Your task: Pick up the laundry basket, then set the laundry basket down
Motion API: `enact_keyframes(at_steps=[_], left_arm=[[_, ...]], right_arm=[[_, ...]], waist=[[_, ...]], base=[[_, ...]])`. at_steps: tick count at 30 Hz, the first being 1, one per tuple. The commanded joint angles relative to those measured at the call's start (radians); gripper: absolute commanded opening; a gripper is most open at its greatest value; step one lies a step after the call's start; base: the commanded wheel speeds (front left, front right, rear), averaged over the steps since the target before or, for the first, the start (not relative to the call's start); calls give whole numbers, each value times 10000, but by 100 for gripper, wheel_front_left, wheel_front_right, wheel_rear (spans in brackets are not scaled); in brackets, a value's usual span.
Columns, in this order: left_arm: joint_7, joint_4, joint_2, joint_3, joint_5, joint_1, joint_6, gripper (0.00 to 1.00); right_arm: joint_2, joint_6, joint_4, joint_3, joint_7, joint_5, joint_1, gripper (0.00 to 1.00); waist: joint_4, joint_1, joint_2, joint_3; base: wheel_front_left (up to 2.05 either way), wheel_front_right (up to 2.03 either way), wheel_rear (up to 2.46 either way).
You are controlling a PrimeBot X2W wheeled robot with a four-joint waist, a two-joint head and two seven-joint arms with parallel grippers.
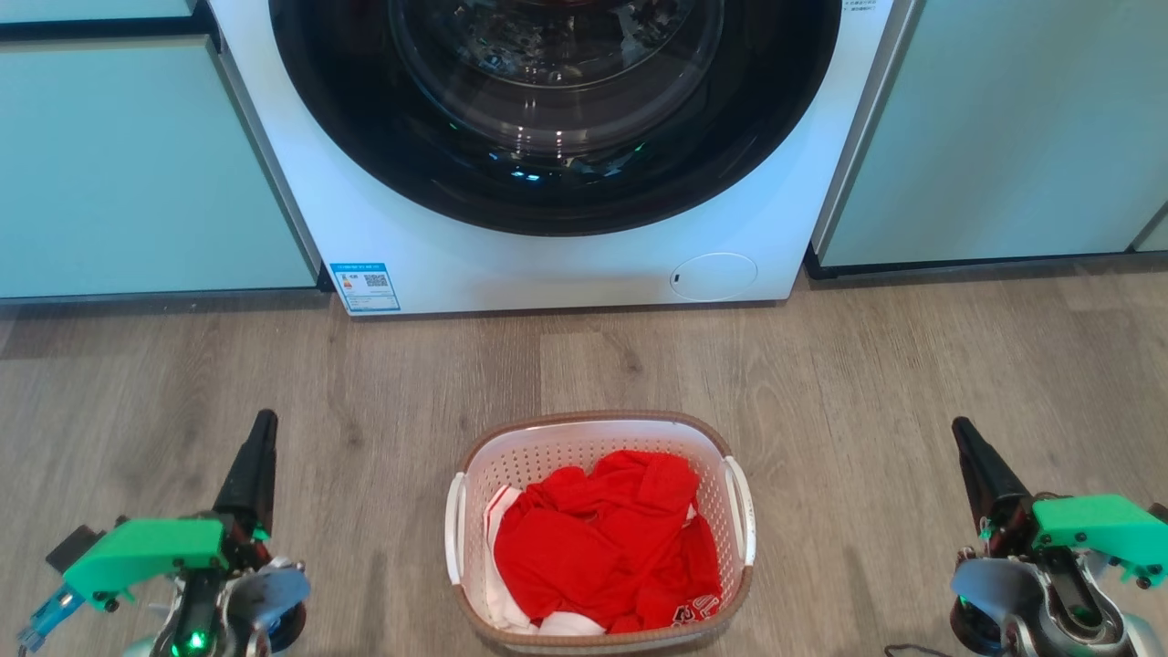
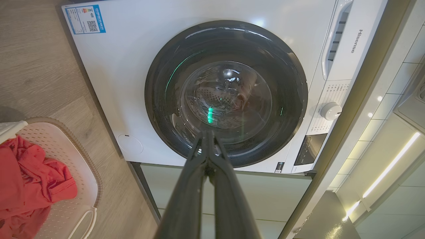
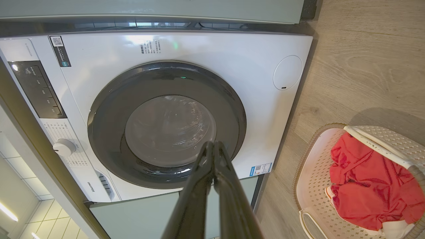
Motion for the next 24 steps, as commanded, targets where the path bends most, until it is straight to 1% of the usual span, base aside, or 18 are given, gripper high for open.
enact_keyframes(at_steps=[1,24], left_arm=[[72,-291,64,361,88,-596,-67,0],[72,-291,64,361,88,-596,-67,0]], right_arm=[[-73,71,-322,178,83,-97,-490,0],[-73,71,-322,178,83,-97,-490,0]], waist=[[0,0,0,0],[0,0,0,0]], base=[[0,0,0],[0,0,0]])
